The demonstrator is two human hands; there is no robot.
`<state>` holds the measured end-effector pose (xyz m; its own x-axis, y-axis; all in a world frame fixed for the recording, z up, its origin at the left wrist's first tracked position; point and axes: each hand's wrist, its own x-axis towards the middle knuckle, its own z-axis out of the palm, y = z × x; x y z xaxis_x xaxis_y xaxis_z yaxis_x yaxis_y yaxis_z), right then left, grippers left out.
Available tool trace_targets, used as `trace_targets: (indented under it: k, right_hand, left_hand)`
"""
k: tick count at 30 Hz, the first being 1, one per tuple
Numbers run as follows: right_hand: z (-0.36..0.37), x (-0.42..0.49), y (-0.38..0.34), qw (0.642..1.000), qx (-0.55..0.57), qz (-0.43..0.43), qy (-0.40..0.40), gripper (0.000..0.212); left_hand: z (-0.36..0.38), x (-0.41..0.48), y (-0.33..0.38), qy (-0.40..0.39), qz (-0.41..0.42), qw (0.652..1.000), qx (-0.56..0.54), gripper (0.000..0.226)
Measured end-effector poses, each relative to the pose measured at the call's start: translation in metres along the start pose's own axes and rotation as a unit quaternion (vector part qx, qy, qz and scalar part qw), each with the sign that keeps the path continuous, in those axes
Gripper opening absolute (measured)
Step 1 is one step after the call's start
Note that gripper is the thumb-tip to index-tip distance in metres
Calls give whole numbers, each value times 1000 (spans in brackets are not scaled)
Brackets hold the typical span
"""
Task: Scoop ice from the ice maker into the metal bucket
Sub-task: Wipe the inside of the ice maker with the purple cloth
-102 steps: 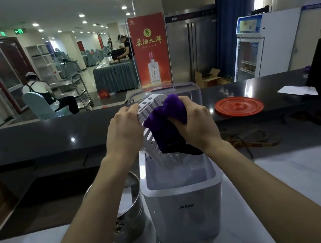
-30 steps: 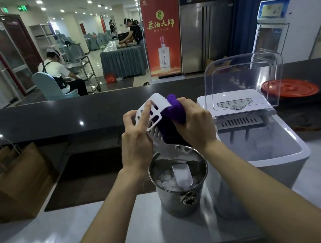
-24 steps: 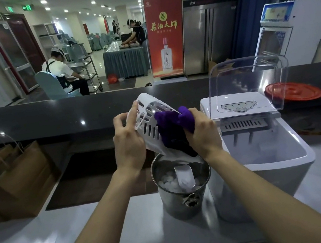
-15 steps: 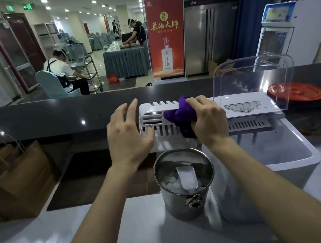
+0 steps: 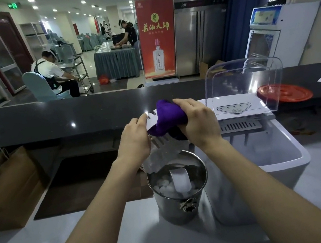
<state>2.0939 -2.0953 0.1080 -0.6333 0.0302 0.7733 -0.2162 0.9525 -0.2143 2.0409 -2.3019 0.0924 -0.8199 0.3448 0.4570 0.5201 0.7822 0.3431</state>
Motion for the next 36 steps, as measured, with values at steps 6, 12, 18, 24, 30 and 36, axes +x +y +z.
trace_targets:
  k: [6, 12, 18, 24, 30, 36]
  right_hand:
    - [-5, -9, 8, 996, 45, 79, -13, 48]
    - [-17, -8, 7, 983, 104, 149, 22, 58]
    - [-9, 7, -8, 988, 13, 146, 46, 65]
    - [-13, 16, 14, 993, 26, 115, 0, 31]
    - [-9, 6, 11, 972, 189, 139, -3, 39]
    - [-17, 8, 10, 992, 124, 26, 18, 26]
  left_hand:
    - [10, -6, 1, 23, -55, 996, -68, 69]
    - [9, -2, -11, 61, -126, 978, -157, 34]
    - [24, -11, 17, 79, -77, 979, -169, 55]
    - [23, -16, 22, 87, -130, 965, -209, 46]
    - [12, -5, 14, -3, -202, 925, -322, 69]
    - [6, -3, 6, 74, -105, 977, -167, 71]
